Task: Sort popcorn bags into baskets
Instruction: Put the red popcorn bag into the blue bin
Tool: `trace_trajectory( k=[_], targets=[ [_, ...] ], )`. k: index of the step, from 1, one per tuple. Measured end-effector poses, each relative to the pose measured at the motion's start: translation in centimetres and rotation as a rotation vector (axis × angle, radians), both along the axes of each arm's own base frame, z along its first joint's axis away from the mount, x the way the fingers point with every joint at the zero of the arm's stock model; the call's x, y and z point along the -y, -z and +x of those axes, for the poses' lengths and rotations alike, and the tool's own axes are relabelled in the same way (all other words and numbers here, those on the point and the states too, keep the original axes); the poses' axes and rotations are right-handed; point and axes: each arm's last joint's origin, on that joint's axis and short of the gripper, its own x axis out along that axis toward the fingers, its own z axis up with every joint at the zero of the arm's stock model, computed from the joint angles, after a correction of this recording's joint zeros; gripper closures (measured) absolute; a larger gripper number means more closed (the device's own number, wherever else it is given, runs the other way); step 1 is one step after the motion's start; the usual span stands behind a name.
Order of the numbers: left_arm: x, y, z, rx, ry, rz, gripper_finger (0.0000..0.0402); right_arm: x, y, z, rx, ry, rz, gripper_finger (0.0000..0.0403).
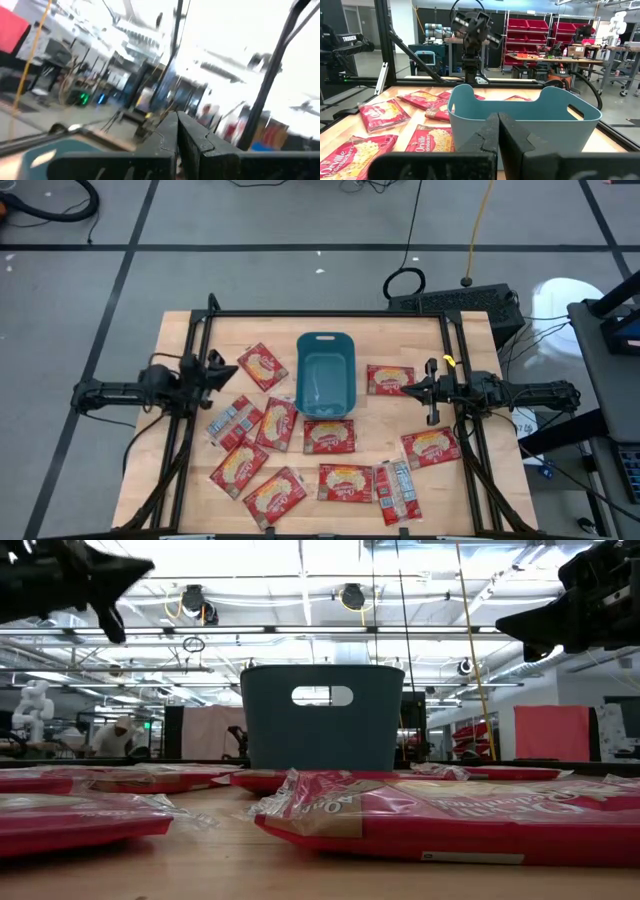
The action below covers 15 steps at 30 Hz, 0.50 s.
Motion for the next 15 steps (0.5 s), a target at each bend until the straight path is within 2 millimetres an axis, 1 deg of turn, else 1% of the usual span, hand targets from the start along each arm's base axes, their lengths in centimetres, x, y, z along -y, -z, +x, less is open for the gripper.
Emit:
trace_trajectory(
  k=[2, 4, 6, 8, 11, 15],
  targets=[
    [0.0, -0.5, -0.2, 0.043, 0.01, -0.038, 0.0394, 0.0, 0.0, 0.0, 0.001, 0.0, 0.0, 0.0403],
    [0.0, -2.0, -0.6, 0.078, 0.002, -0.025, 0.0394, 0.0, 0.0, 0.0, 0.001, 0.0, 0.0, 0.0403],
    [0.0, -4.0, -1.0, 0.064, -0.021, 0.017, 0.0394, 0.0, 0.0, 0.0, 0.002, 0.0, 0.0, 0.0403],
    [0.0, -6.0, -1.2, -0.013, -0.041, 0.064, 0.0394, 0.0, 0.0, 0.0, 0.002, 0.0, 0.0, 0.0403],
    [0.0, -9.6, -1.6, -0.108, -0.058, 0.113, 0.0394, 0.0, 0.0, 0.0, 0.003, 0.0, 0.0, 0.0403],
    [0.0, -14.1, -1.3, -0.196, -0.05, 0.176, 0.0394, 0.0, 0.0, 0.0, 0.004, 0.001, 0.0, 0.0403]
  ],
)
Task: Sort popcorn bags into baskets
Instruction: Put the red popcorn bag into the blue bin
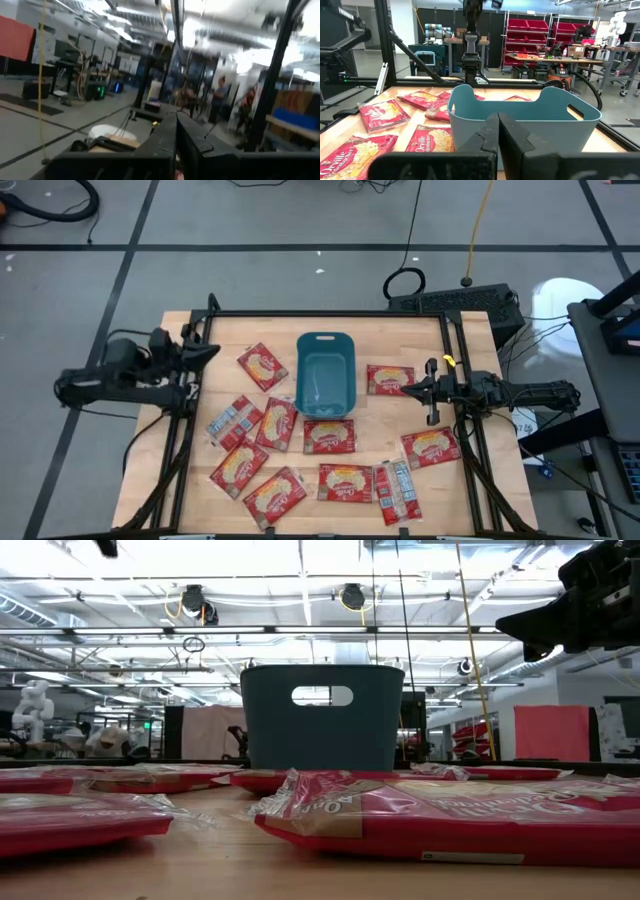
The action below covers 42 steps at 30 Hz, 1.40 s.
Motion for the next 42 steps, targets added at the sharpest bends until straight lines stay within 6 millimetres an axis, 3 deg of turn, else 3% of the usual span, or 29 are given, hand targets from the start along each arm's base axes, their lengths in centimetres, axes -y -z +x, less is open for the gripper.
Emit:
trace_trajectory(
  k=[7, 11, 16, 24, 34, 37, 42],
  targets=[
    [0.2, -5.7, 2.2, -0.158, 0.047, 0.033, 0.0394, 0.0, -0.1, 0.0, 0.005, 0.002, 0.0, 0.0403],
    [0.3, -8.0, 4.0, -0.234, 0.081, 0.054, 0.0394, 0.0, -0.1, 0.0, 0.008, 0.003, -0.003, 0.0403],
    [0.3, -9.2, 6.7, -0.392, 0.089, 0.082, 0.0394, 0.0, -0.1, 0.0, 0.014, 0.001, 0.047, 0.0403],
    [0.3, -8.0, 10.3, -0.597, 0.098, 0.061, 0.0394, 0.0, -0.4, 0.0, 0.046, -0.004, 0.131, 0.0403],
    [0.3, -6.2, 13.5, -0.69, 0.093, -0.055, 0.0394, 0.0, -0.8, -0.1, 0.095, -0.014, 0.224, 0.0403],
    [0.3, -5.9, 14.2, -0.686, 0.09, -0.118, 0.0394, 0.0, -1.1, -0.1, 0.142, -0.036, 0.438, 0.0403],
    [0.3, -5.1, 15.5, -0.722, 0.099, -0.07, 0.0394, -0.2, -1.4, 0.0, 0.129, -0.1, 0.554, 0.0403]
  ],
)
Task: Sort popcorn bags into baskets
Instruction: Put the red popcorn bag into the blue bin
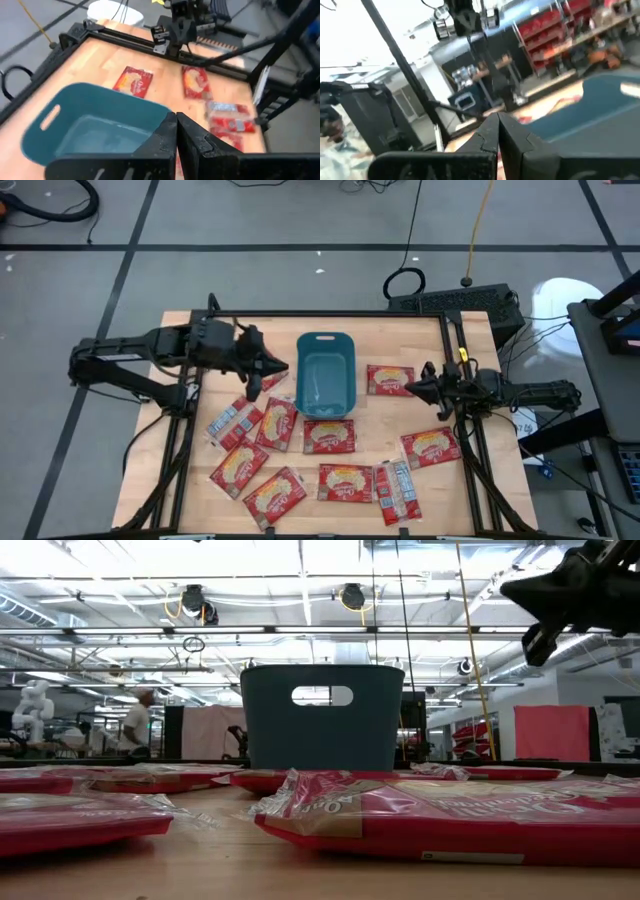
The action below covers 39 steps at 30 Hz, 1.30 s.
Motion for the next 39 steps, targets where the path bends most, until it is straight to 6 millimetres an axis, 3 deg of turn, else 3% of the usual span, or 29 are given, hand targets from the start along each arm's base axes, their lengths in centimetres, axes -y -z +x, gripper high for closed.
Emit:
trace_trajectory(
  k=[3, 8, 11, 20, 25, 30, 34, 39],
  targets=[
    [0.0, 0.1, 0.2, -0.007, 0.013, 0.026, 0.0394, 0.1, -3.0, -0.3, 0.002, 0.032, 0.024, 0.0403],
    [-0.2, 0.4, 0.5, -0.024, -0.018, 0.02, 0.0394, 0.2, -8.7, -0.2, -0.156, 0.079, -0.017, 0.0403],
    [-0.2, 0.5, 0.3, -0.037, -0.035, -0.015, 0.0394, 0.3, -13.1, 0.3, -0.209, 0.117, -0.04, 0.0403],
    [-0.2, 2.3, -0.9, -0.257, -0.104, -0.11, 0.0394, 0.1, -21.7, 5.1, -0.417, 0.13, -0.03, 0.0403],
    [0.0, 3.2, -1.9, -0.387, -0.178, -0.2, 0.0394, 0.0, -23.4, 8.4, -0.518, 0.124, -0.016, 0.0403],
    [0.6, 4.4, -2.6, -0.495, -0.247, -0.267, 0.0394, -0.3, -22.5, 11.3, -0.594, 0.082, 0.011, 0.0403],
    [1.4, 7.0, -2.8, -0.592, -0.343, -0.373, 0.0394, -0.4, -21.9, 12.6, -0.603, 0.102, 0.138, 0.0403],
    [3.4, 11.1, -3.0, -0.71, -0.365, -0.523, 0.0377, -0.7, -22.2, 13.7, -0.547, 0.067, 0.17, 0.0403]
  ],
)
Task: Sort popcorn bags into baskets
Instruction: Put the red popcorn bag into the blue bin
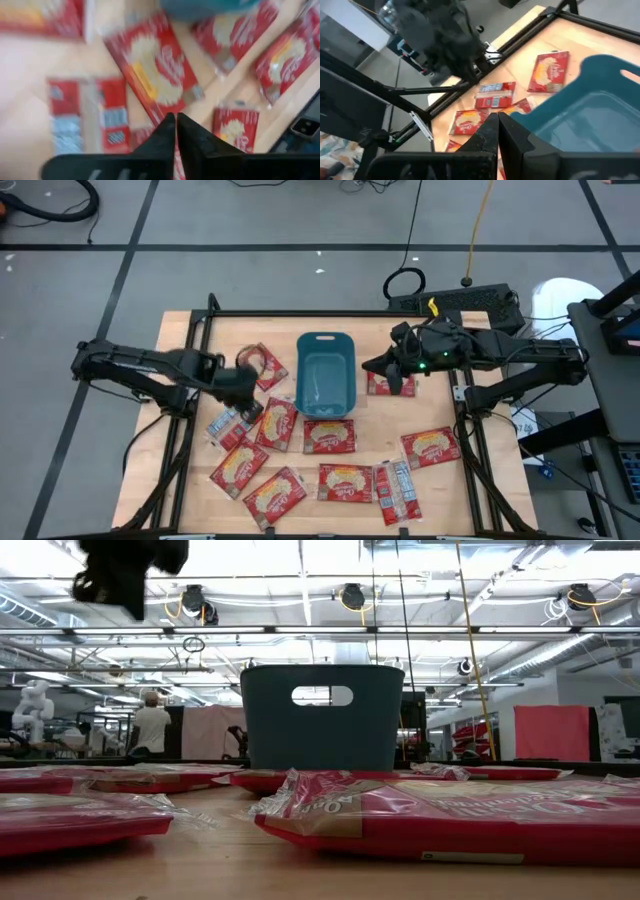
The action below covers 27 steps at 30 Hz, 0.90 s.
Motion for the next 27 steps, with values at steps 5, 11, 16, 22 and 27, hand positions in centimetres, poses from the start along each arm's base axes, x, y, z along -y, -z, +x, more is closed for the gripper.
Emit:
trace_trajectory(
  k=[5, 11, 16, 22, 27],
  targets=[
    [2.1, 3.9, -0.3, -0.041, -0.074, -0.118, 0.0323, -0.2, 0.1, 0.4, -0.003, -0.009, -0.007, 0.0403],
    [3.8, 7.5, -0.5, 0.012, -0.1, -0.191, 0.0245, -0.1, 0.4, 0.6, -0.025, -0.025, -0.061, 0.0403],
    [4.4, 9.5, -0.9, 0.05, -0.087, -0.202, 0.0197, -0.1, 0.6, 0.7, -0.039, -0.038, -0.086, 0.0403],
    [4.4, 10.9, -1.7, 0.051, -0.071, -0.081, 0.0168, -0.1, 0.8, 0.6, -0.065, -0.048, -0.11, 0.0403],
    [4.3, 11.9, -2.1, 0.068, -0.028, -0.027, 0.0163, -0.1, 1.0, 0.5, -0.089, -0.06, -0.135, 0.0403]
  ],
)
